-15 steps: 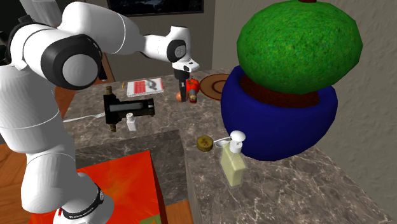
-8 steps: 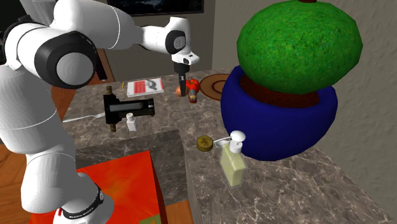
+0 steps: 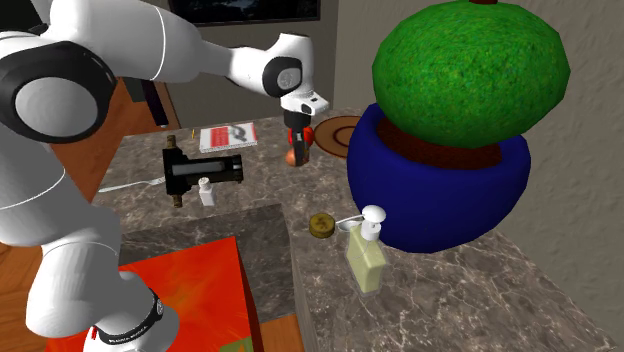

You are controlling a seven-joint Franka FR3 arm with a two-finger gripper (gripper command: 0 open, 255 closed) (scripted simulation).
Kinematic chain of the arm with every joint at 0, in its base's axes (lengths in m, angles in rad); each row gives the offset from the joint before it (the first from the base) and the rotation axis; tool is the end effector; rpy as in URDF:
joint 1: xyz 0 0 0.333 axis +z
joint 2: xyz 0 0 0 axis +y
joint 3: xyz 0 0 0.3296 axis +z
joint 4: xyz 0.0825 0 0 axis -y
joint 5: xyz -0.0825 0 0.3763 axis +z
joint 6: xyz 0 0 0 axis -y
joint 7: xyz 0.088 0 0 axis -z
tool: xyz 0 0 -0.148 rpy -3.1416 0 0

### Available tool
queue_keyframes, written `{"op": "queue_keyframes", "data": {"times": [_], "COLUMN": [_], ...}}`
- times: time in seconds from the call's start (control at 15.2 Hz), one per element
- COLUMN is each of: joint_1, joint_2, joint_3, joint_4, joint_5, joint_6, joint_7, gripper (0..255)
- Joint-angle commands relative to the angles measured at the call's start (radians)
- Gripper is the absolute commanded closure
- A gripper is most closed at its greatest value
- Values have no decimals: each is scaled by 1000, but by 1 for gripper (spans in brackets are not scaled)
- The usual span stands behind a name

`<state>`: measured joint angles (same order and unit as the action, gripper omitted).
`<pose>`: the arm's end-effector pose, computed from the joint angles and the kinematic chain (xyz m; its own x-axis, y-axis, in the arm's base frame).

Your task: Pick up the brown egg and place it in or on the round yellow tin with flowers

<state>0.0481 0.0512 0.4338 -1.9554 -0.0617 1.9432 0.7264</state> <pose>0.4944 0.2487 0.4232 0.9755 -0.2191 -0.0210 -0.2173 -0.9739 0.0649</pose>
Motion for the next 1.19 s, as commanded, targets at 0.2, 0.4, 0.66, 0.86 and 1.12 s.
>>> {"op": "queue_keyframes", "data": {"times": [0.2, 0.4, 0.66, 0.86, 1.12], "joint_1": [-65, -101, -147, -160, -160], "joint_2": [-73, -101, -124, -119, -100], "joint_3": [-59, -98, -151, -166, -164], "joint_4": [-73, -105, -131, -153, -188], "joint_5": [25, 29, 28, 24, 18], "joint_6": [12, 20, 28, 56, 109], "joint_7": [-135, -212, -311, -336, -329], "gripper": [255, 255, 255, 255, 255]}}
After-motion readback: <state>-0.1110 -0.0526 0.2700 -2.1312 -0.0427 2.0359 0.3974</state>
